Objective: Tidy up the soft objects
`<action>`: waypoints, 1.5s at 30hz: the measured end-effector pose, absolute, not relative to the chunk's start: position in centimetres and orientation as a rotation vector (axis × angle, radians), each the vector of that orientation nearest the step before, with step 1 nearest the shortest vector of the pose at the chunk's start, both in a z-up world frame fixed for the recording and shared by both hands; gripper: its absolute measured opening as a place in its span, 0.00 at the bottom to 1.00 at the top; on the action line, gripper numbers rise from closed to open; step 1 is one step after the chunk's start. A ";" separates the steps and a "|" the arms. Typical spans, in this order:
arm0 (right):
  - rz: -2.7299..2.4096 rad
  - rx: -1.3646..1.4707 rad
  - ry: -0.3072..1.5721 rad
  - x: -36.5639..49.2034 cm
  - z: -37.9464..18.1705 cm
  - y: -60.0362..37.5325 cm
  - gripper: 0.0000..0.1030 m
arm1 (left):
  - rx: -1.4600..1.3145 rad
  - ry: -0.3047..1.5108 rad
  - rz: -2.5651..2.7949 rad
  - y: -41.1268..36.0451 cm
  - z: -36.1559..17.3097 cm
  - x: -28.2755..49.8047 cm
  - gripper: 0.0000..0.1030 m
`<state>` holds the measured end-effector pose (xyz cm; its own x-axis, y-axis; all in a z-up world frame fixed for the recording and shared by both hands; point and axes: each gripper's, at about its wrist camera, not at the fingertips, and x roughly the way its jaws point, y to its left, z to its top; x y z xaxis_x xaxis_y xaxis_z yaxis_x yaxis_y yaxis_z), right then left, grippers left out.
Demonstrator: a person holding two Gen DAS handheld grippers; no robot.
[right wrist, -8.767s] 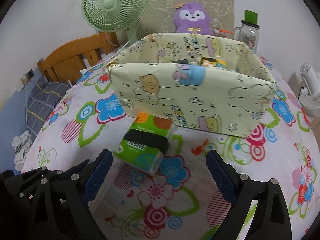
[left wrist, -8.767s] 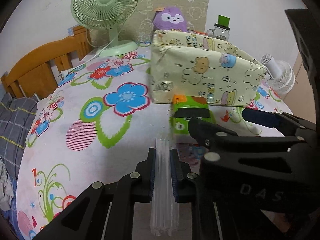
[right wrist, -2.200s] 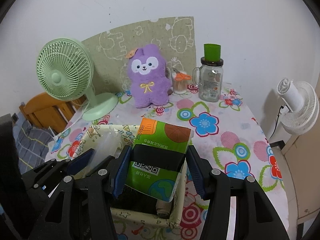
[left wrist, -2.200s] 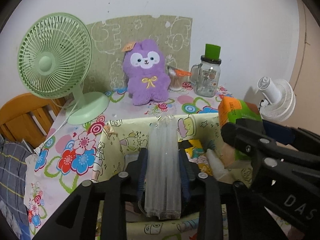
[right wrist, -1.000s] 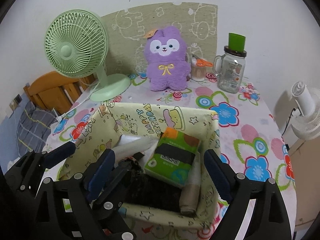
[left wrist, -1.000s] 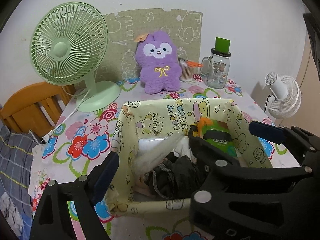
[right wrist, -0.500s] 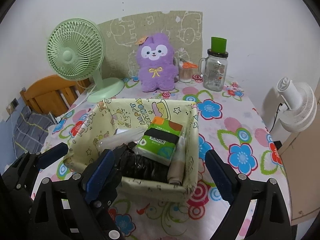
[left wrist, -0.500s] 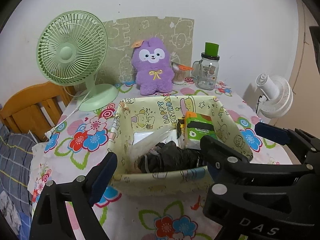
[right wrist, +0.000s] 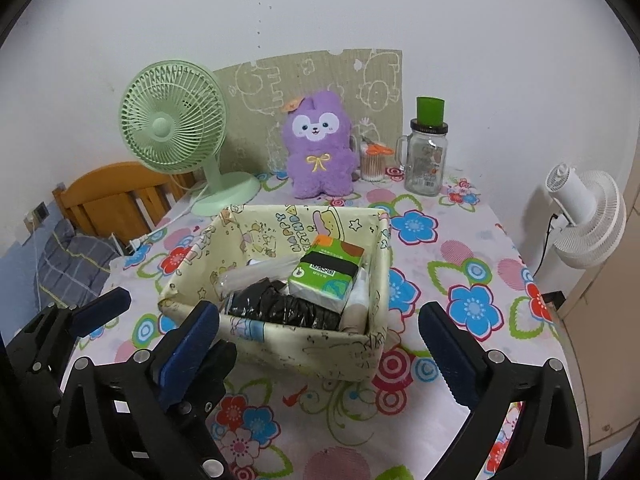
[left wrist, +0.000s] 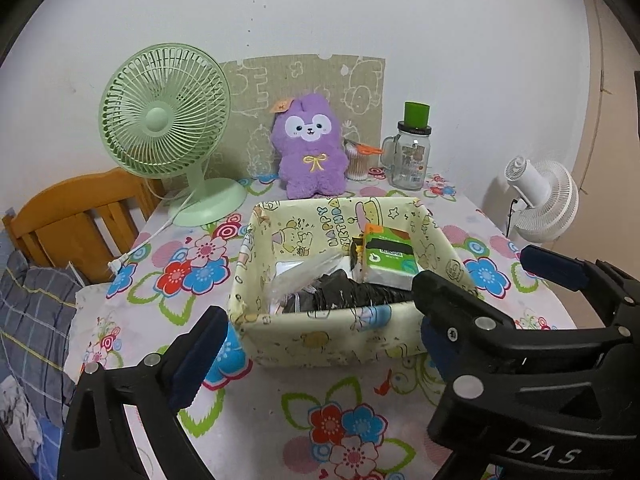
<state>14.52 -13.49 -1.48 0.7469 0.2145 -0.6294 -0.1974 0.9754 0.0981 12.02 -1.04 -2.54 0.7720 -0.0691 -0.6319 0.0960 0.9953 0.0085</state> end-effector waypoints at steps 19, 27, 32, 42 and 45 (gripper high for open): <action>0.169 0.033 0.615 9.4 0.1 -16.4 0.99 | 0.023 0.630 -0.058 -0.1 -1.1 7.4 1.00; 0.159 0.041 0.579 7.3 1.0 -17.2 0.99 | 0.038 0.589 -0.047 0.2 -0.1 5.2 1.00; 0.148 0.050 0.550 5.9 1.7 -17.9 0.99 | 0.039 0.559 -0.040 0.4 0.7 3.8 1.00; 0.136 0.065 0.495 3.5 3.1 -18.8 1.00 | 0.035 0.498 -0.031 0.6 2.3 1.4 1.00; 0.134 0.061 0.481 2.9 3.4 -18.9 1.00 | 0.030 0.483 -0.031 0.8 2.6 0.8 1.00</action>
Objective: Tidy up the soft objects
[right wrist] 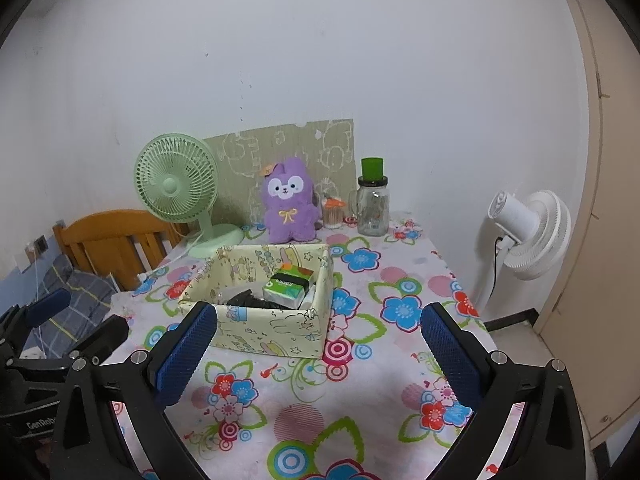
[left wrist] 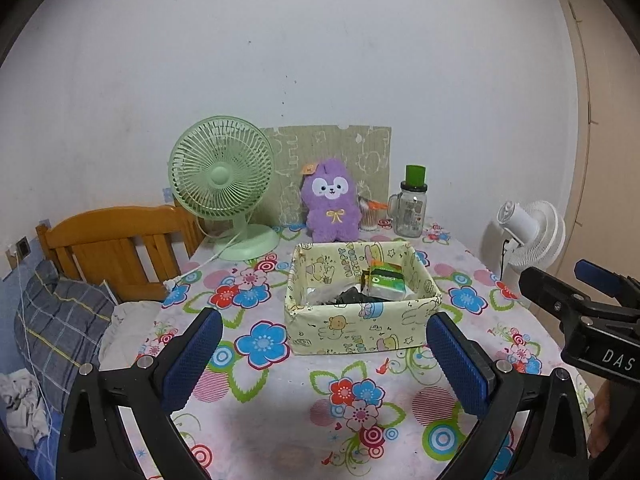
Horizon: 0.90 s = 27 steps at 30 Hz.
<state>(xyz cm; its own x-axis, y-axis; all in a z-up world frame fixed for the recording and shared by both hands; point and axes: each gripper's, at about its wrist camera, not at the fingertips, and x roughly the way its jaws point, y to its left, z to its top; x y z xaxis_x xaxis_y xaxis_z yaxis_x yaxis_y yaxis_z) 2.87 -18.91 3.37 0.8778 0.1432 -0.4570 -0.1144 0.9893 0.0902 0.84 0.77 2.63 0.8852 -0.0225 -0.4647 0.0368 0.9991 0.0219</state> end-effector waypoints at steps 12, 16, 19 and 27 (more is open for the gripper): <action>0.140 0.061 0.453 1.2 3.7 -18.9 1.00 | 0.018 0.450 -0.021 1.1 3.4 -1.0 1.00; 0.140 0.058 0.454 1.1 3.7 -18.9 1.00 | 0.010 0.454 -0.024 1.1 3.2 -0.9 1.00; 0.141 0.058 0.457 1.1 3.7 -18.9 1.00 | 0.009 0.457 -0.027 1.0 3.2 -1.0 1.00; 0.139 0.056 0.457 1.1 3.6 -18.7 1.00 | 0.004 0.462 -0.029 1.2 3.0 -0.8 1.00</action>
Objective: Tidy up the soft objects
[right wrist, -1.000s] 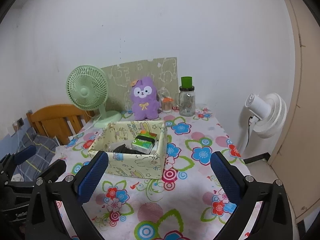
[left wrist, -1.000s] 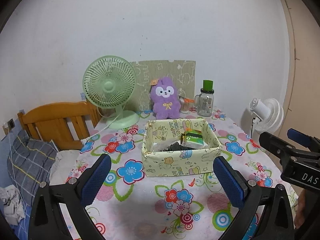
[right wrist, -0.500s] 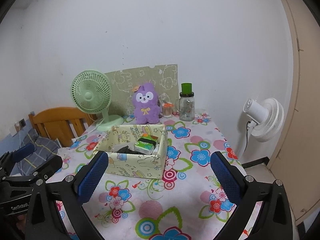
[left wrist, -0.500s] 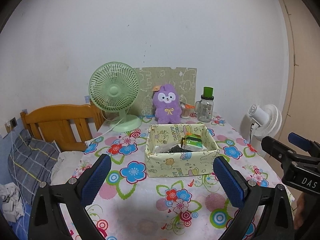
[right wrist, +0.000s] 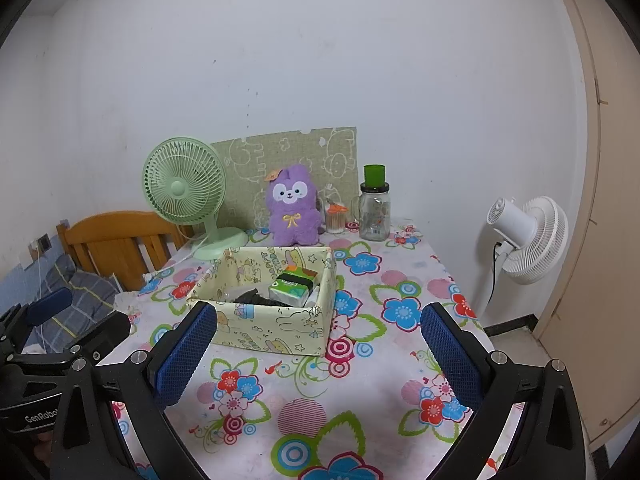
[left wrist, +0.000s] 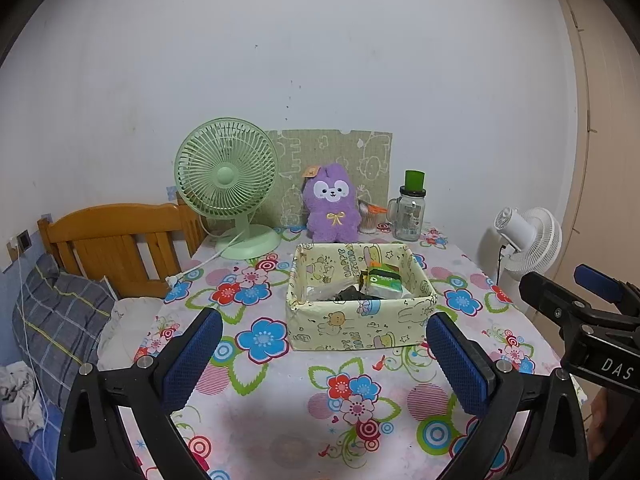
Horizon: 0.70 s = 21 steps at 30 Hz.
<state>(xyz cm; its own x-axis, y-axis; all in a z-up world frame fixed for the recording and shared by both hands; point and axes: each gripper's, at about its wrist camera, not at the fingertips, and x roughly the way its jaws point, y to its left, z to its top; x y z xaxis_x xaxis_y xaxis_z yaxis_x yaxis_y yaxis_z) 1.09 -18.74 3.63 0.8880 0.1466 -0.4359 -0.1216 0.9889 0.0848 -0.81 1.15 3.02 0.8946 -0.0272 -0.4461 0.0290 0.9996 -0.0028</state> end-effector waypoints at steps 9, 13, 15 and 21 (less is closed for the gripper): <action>0.140 0.053 0.462 1.1 3.7 -18.6 1.00 | 0.003 0.463 -0.032 1.1 2.9 -0.8 1.00; 0.141 0.045 0.461 1.2 3.7 -18.4 1.00 | 0.002 0.465 -0.033 1.1 2.8 -0.8 1.00; 0.142 0.043 0.460 1.2 3.6 -18.4 1.00 | 0.002 0.465 -0.032 1.1 2.9 -0.8 1.00; 0.145 0.039 0.463 1.3 3.6 -18.3 1.00 | 0.002 0.465 -0.034 1.1 2.8 -0.8 1.00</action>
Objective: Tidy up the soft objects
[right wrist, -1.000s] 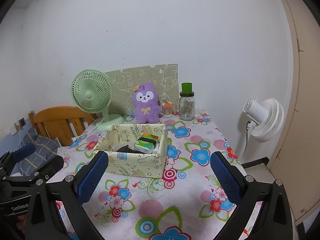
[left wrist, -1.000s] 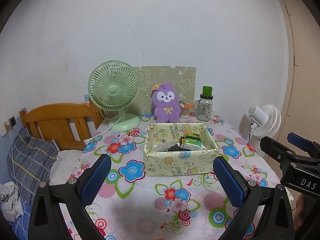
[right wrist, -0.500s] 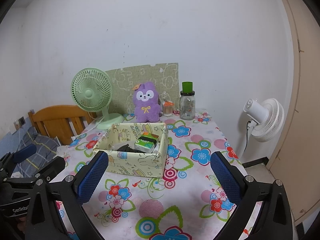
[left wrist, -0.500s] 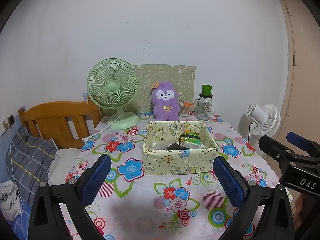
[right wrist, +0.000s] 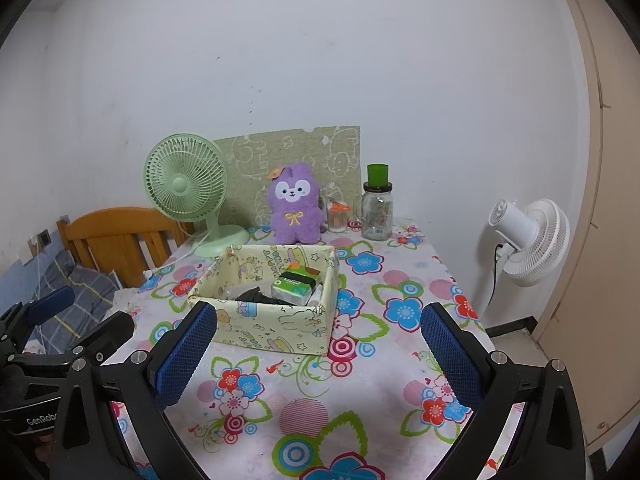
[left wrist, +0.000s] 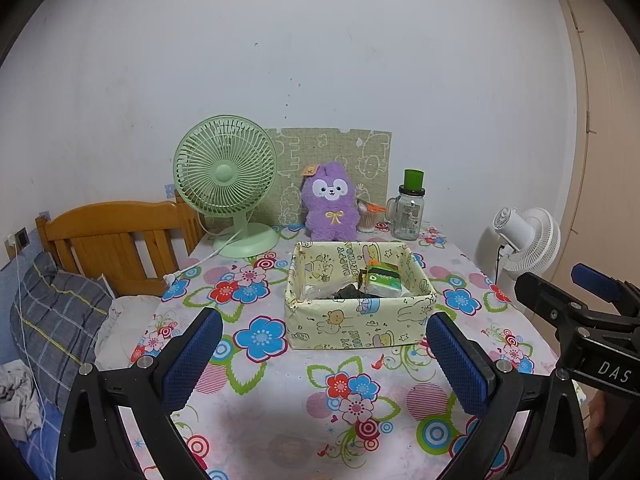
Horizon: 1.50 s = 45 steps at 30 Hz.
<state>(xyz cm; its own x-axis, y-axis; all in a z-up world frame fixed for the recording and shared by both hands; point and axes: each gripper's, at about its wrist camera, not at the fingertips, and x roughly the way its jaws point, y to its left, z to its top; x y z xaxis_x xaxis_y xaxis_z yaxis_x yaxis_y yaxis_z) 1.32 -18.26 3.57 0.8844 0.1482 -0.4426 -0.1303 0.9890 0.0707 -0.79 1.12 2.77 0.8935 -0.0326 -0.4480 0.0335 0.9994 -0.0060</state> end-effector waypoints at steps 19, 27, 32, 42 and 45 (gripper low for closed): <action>0.148 0.038 0.466 1.4 3.4 -18.2 1.00 | 0.004 0.467 -0.039 0.8 2.4 -0.8 1.00; 0.149 0.034 0.468 1.4 3.3 -18.2 1.00 | 0.001 0.468 -0.037 0.9 2.4 -0.6 1.00; 0.146 0.034 0.465 1.4 3.3 -18.3 1.00 | 0.002 0.469 -0.039 0.9 2.4 -0.6 1.00; 0.148 0.034 0.467 1.5 3.3 -18.3 1.00 | 0.002 0.469 -0.037 0.9 2.4 -0.6 1.00; 0.147 0.033 0.468 1.5 3.3 -18.3 1.00 | 0.001 0.469 -0.038 0.9 2.4 -0.6 1.00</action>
